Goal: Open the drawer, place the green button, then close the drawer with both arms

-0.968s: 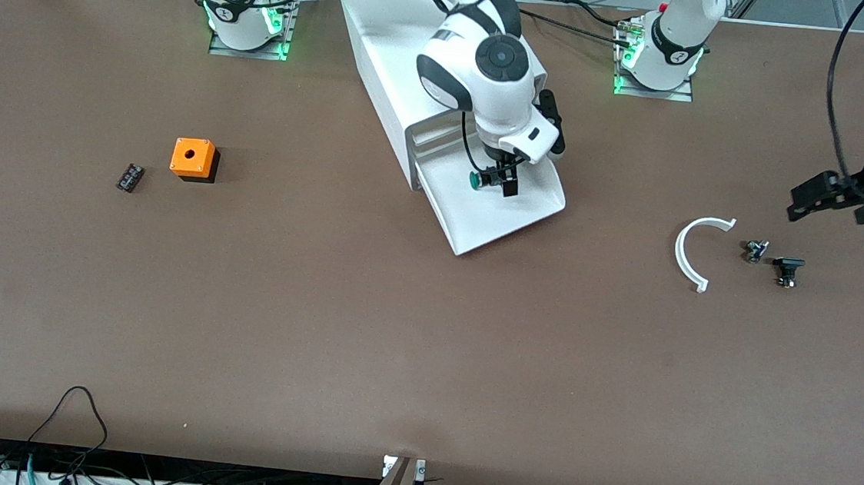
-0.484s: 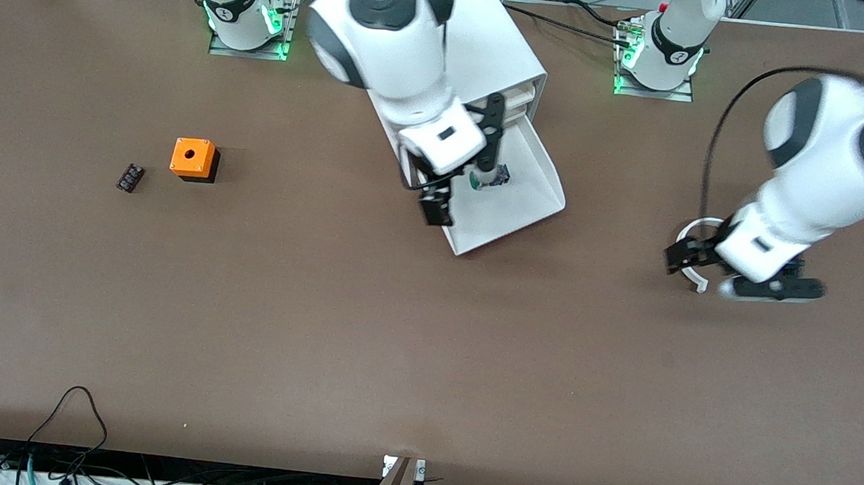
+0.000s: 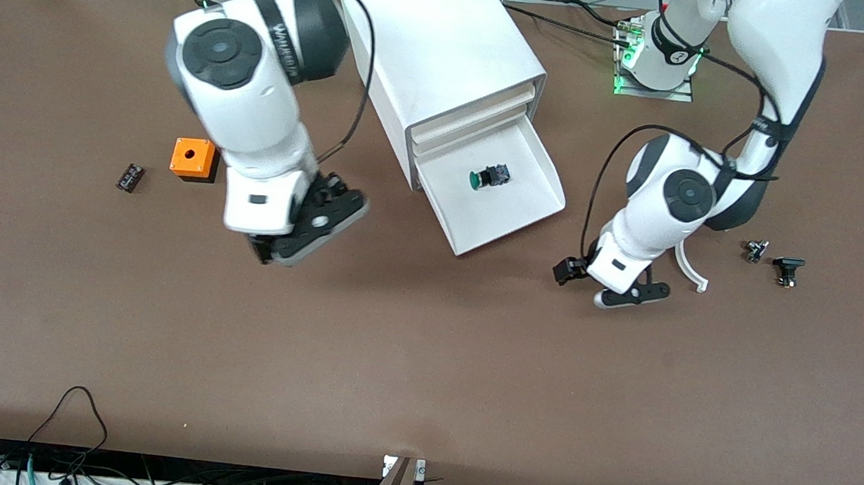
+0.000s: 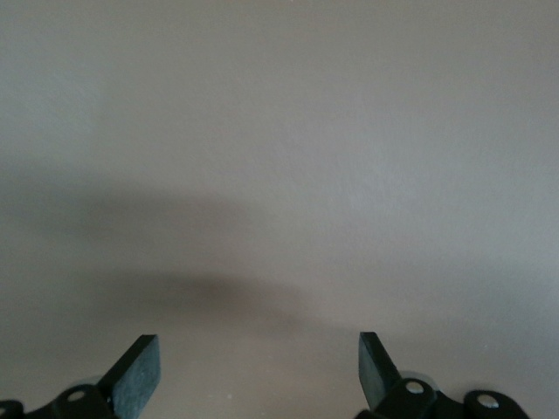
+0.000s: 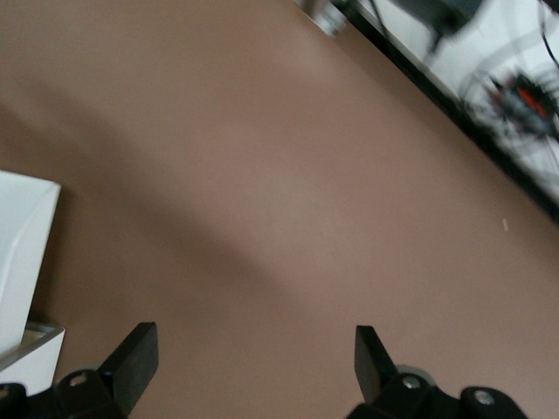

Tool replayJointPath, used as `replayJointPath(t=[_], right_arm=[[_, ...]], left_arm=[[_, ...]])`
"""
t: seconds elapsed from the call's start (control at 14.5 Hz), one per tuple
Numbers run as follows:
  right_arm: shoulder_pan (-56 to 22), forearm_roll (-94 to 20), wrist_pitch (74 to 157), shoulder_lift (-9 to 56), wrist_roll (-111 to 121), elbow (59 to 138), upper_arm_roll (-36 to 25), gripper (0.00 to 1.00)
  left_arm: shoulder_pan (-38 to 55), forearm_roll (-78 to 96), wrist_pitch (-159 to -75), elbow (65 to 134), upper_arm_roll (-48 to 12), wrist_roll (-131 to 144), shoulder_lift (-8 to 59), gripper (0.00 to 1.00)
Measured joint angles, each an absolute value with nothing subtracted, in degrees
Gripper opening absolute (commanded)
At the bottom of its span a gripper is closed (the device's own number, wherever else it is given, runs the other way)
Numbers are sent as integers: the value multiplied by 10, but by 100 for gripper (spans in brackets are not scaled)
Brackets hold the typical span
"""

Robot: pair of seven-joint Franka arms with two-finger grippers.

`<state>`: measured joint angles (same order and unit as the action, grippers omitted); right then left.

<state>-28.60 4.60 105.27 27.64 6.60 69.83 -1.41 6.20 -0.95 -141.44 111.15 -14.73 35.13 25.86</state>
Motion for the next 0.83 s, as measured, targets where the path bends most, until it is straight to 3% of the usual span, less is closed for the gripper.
replayJointPath(t=[0.35,0.55,0.83], right_arm=[[-193,46,989,206,-44,758,-41,100],[-105,42,984,146,-39,827,-42,100],[-66,41,992,85,-33,897,-42,100]], left_arm=[[108,-9,-1415,1126,-149,354,285,100],[137,-9,-1415,1151,-164,354,284,100],[139,-9,-1414,1178,-202,354,272,100]])
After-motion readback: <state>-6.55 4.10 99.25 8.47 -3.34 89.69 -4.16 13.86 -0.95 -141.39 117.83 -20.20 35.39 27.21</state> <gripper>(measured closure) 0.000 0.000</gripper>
